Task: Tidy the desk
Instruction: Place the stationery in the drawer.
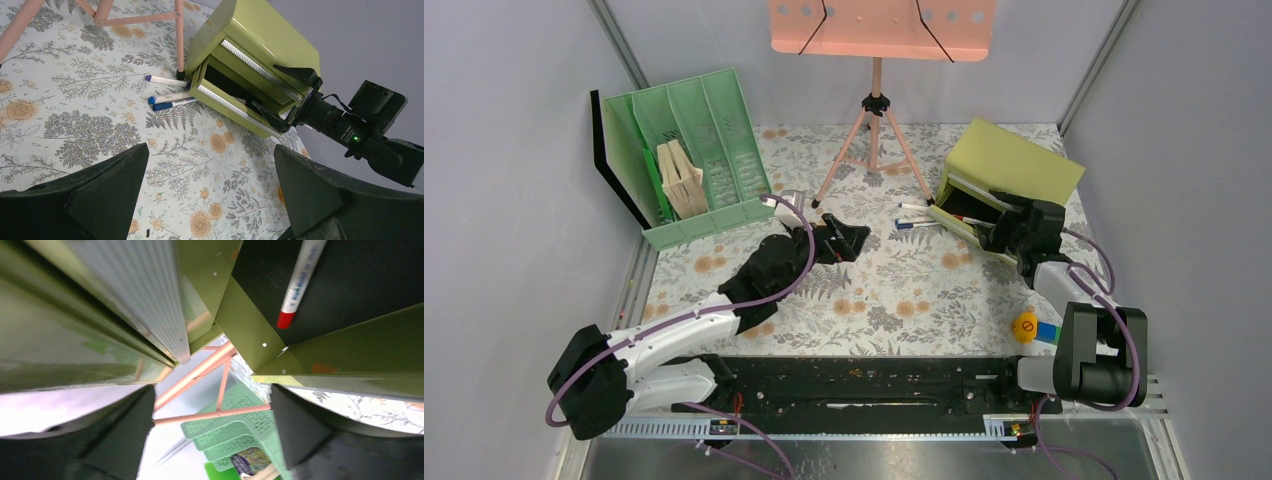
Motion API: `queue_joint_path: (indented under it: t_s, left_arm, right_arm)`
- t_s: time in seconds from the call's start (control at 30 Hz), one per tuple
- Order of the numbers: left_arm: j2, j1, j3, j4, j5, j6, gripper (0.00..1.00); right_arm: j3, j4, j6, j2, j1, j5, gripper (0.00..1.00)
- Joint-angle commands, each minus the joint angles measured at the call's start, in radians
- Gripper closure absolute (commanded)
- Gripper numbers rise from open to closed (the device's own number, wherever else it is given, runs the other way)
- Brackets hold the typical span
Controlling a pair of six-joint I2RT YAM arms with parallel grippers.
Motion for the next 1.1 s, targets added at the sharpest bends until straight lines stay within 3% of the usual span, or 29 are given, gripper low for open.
queue_joint_path:
  t_s: [0.0,0.4,0.6,0.77,0.83,0.97,1.07]
  left_arm:
    - [-0.022,0.001,0.017,0.066,0.024,-0.008,0.01]
    - [-0.016,0.004,0.036,0.061,0.048,0.032,0.01]
    - [0.03,0.05,0.166,-0.127,0.223,0.1,0.01]
    - [0.126,0.123,0.28,-0.239,0.588,0.154,0.01]
    - [0.172,0.169,0.281,-0.195,0.701,0.091,0.01]
    - [0.309,0.277,0.273,-0.125,0.824,-0.24,0.01]
    - [0.414,0.326,0.271,-0.049,0.921,-0.364,0.01]
  right_arm:
    - [0.023,0.028,-0.014,-0.02,-0.013,0.035,0.01]
    - [-0.004,0.023,-0.022,-0.056,-0.017,0.011,0.0]
    - [0.003,-0.009,-0.038,-0.07,-0.018,-0.011,0.01]
    - [-0.017,-0.037,-0.049,-0.089,-0.018,-0.022,0.0]
    - [-0.026,-0.039,-0.044,-0.092,-0.018,-0.027,0.01]
    - [-0.013,-0.067,-0.069,-0.098,-0.018,-0.058,0.01]
    - [-0.004,-0.102,-0.097,-0.11,-0.017,-0.084,0.0]
